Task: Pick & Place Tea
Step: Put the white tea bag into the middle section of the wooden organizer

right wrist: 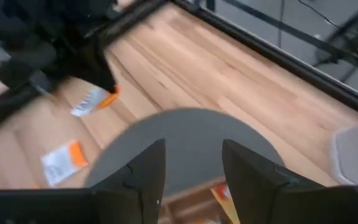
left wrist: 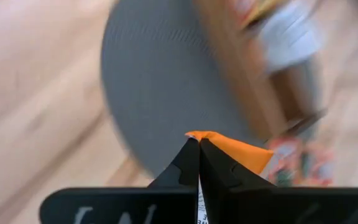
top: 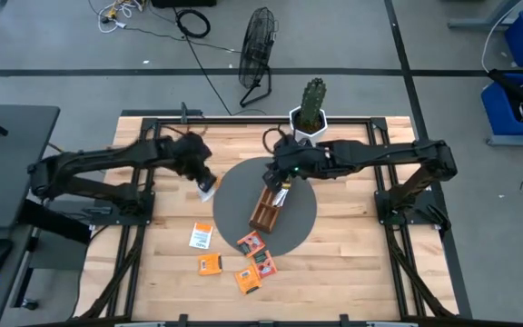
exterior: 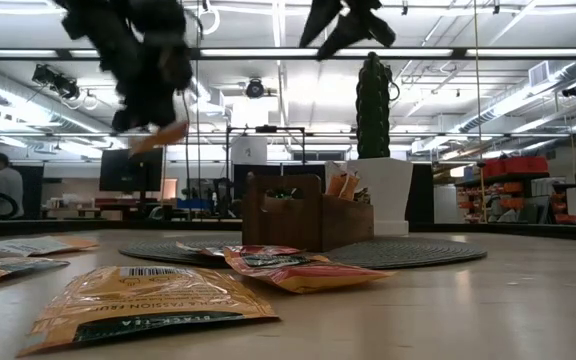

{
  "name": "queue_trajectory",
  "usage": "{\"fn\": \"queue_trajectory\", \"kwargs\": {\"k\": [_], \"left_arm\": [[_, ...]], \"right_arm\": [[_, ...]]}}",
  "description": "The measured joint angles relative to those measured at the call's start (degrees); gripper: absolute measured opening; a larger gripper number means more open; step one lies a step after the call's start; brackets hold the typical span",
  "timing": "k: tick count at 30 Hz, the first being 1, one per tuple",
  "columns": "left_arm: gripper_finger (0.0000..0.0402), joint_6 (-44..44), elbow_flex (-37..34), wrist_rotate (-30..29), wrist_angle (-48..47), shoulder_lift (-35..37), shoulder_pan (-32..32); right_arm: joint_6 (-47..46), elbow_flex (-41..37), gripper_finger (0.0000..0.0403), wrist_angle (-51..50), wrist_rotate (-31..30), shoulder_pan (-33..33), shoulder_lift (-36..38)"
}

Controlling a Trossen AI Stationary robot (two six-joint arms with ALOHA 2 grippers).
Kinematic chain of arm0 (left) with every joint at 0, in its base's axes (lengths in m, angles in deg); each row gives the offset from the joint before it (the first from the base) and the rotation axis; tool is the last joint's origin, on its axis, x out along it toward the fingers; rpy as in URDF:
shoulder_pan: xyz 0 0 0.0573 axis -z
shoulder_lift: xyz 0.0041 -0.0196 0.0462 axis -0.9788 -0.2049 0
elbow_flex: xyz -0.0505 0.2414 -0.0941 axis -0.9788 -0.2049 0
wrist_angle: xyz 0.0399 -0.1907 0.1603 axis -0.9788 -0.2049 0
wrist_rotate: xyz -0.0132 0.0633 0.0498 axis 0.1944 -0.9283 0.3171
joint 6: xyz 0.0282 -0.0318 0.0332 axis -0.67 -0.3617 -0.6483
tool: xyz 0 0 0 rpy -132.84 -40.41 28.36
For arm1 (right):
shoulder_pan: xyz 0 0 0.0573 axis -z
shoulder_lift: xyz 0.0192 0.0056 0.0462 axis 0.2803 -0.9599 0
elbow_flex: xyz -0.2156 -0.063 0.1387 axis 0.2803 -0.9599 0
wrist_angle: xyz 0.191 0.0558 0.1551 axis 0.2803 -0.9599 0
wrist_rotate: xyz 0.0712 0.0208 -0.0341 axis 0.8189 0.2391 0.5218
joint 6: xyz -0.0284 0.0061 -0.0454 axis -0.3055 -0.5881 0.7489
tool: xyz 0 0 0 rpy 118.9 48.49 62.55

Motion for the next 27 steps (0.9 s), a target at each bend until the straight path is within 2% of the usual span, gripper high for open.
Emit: {"fn": "queue_trajectory", "kwargs": {"k": [6,12,23,27], "left_arm": [[0.0002,0.6,6.5,-3.2,9.8,7.7,0.2],[0.0002,-3.3,11.6,-6.4,20.3,12.3,0.2],[0.0002,-7.1,13.8,-5.8,35.6,13.0,2.3],[0.0002,-7.5,13.8,-5.8,45.9,12.9,3.5]], "right_arm": [[1.9,0.0,0.0164,9.1,0.9,0.0,3.6],[2.9,0.0,0.0164,19.4,3.8,0.0,6.9],[-0.3,0.0,0.0164,37.7,14.3,0.3,7.9],[-2.9,0.0,0.0164,41.7,15.3,0.3,7.4]]}}
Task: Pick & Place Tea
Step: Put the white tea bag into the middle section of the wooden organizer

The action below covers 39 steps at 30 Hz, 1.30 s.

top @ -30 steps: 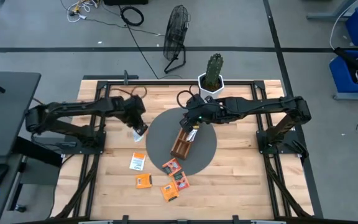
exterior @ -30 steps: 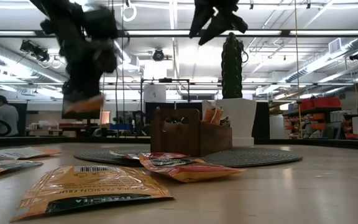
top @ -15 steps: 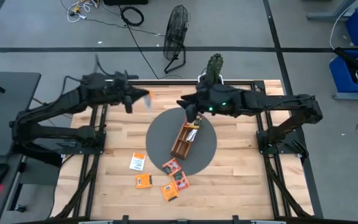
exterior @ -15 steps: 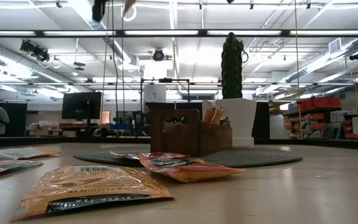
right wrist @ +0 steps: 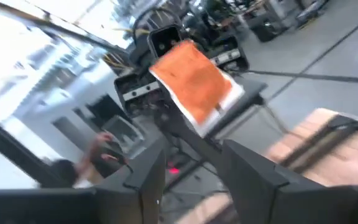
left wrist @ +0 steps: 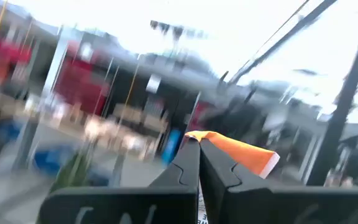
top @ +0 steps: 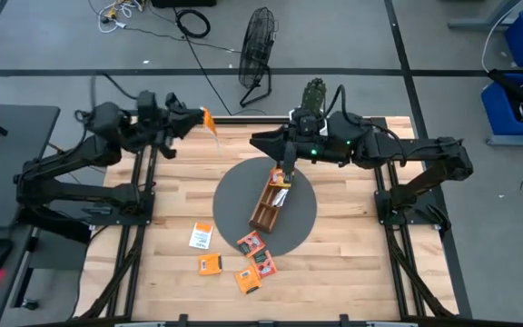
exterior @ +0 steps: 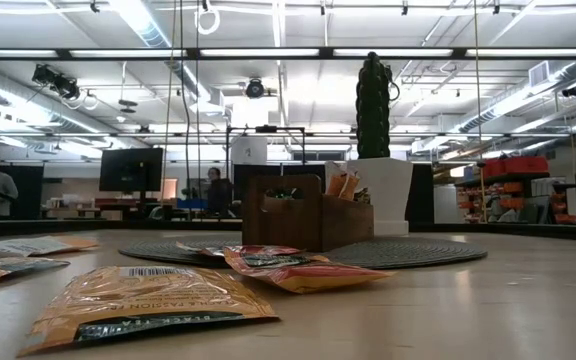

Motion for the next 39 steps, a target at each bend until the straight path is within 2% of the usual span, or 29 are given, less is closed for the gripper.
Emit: {"fn": "queue_trajectory", "kwargs": {"k": [7,11,16,22,30,39], "left_arm": [[0.0002,-8.8,0.0,0.2,17.9,-2.3,1.8],[0.0002,-9.3,0.0,1.9,24.5,-5.2,3.0],[0.0002,-6.8,0.0,3.5,34.5,-7.9,3.8],[0.0002,-5.7,0.0,4.6,35.0,-8.0,3.7],[0.0002,-2.8,0.0,4.7,34.8,-8.7,3.7],[0.0002,0.0,0.0,5.9,34.6,-10.9,3.8]], "right_arm": [[-10.2,0.0,0.0164,18.6,8.2,2.2,-2.5],[-18.4,0.0,0.0164,28.2,13.1,3.6,-5.2],[-25.9,0.0,0.0164,32.6,15.1,4.4,-8.1],[-33.8,0.0,0.0164,44.4,17.5,4.4,-12.8],[-37.1,0.0,0.0164,48.4,18.4,5.4,-17.2],[-37.1,0.0,0.0164,50.7,18.5,6.1,-17.6]]}}
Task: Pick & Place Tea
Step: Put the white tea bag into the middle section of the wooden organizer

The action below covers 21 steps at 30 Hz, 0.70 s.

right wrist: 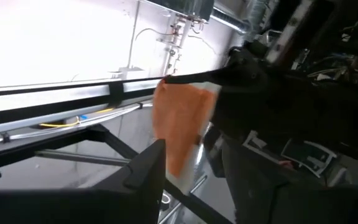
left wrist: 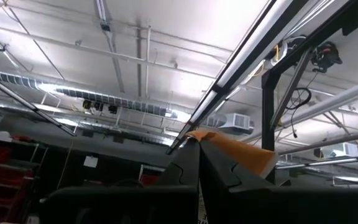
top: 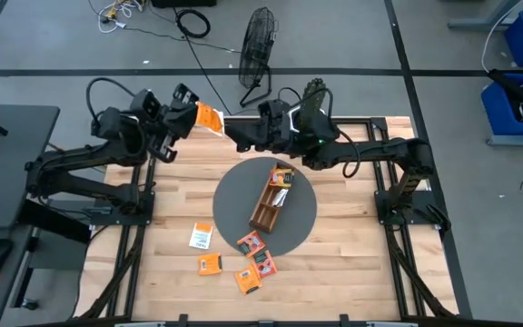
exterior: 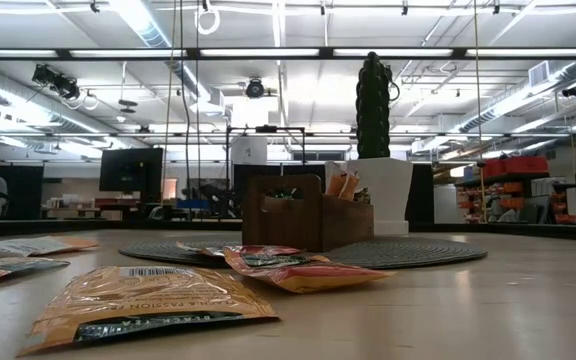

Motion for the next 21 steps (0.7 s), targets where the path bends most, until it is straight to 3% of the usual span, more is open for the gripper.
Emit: {"fn": "queue_trajectory", "kwargs": {"k": [11,21], "left_arm": [[0.0002,0.1,0.0,0.0,0.0,-2.8,0.6],[0.0002,0.5,0.0,1.4,-0.4,-1.6,0.4]], "right_arm": [[1.2,0.0,0.0149,1.8,0.5,0.6,0.0],[2.4,0.0,0.0011,2.9,1.4,0.7,0.0]]}}
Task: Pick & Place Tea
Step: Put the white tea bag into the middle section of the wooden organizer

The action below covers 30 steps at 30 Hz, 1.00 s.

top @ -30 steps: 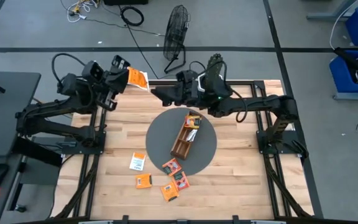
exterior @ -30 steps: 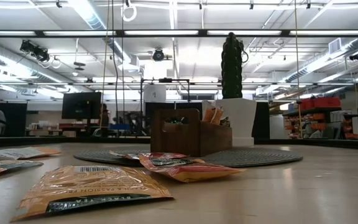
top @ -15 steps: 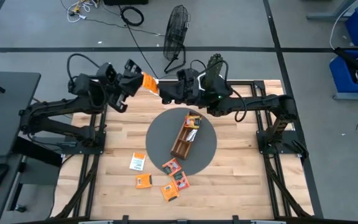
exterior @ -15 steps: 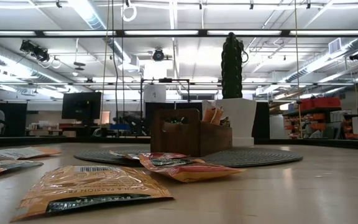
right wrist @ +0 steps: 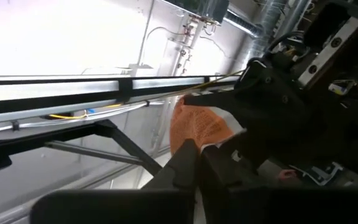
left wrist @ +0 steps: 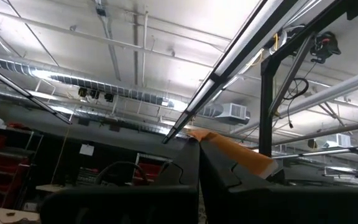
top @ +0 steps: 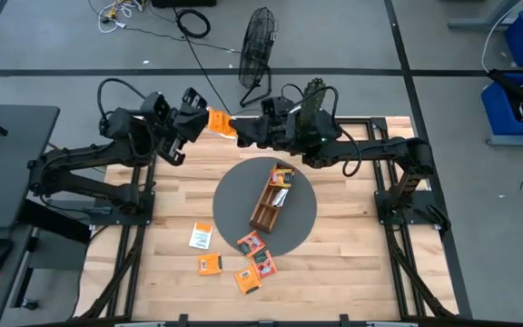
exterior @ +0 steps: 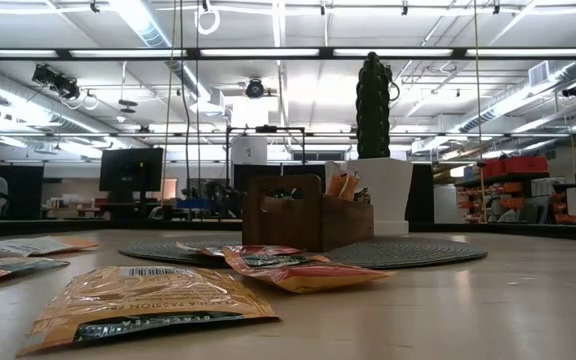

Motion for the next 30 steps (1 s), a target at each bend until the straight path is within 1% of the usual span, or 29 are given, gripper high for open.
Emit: {"fn": "queue_trajectory", "kwargs": {"k": [4,9,15,17,20,24,26,30], "left_arm": [[0.0002,0.8,-0.1,0.3,-1.0,1.0,0.0],[0.0003,1.4,-0.1,0.3,-3.3,1.8,0.0],[0.0027,2.7,0.0,0.2,-6.0,2.4,0.0],[0.0037,2.6,0.1,0.2,-8.0,3.0,0.0],[0.0053,0.8,0.1,0.2,-14.6,4.7,0.0],[0.0069,-4.7,0.1,-0.2,-25.1,7.4,0.0],[0.0073,-6.6,0.1,-1.3,-30.0,8.6,0.0],[0.0075,-10.6,0.1,-4.4,-39.4,11.1,0.0]], "right_arm": [[-0.3,0.0,0.0014,1.1,0.3,0.0,0.0],[-1.8,0.0,0.0005,0.6,0.5,0.2,0.0],[-4.2,0.0,0.0003,0.1,2.3,0.5,0.2],[-4.3,0.0,0.0002,-1.9,2.7,0.5,0.9],[-2.3,0.0,0.0001,-10.5,3.0,0.4,3.3],[3.5,0.0,0.0001,-26.6,1.6,0.3,7.7],[6.5,0.0,0.0001,-35.8,-0.4,0.3,10.3],[12.0,0.1,0.0,-54.9,-7.4,0.2,15.0]]}}
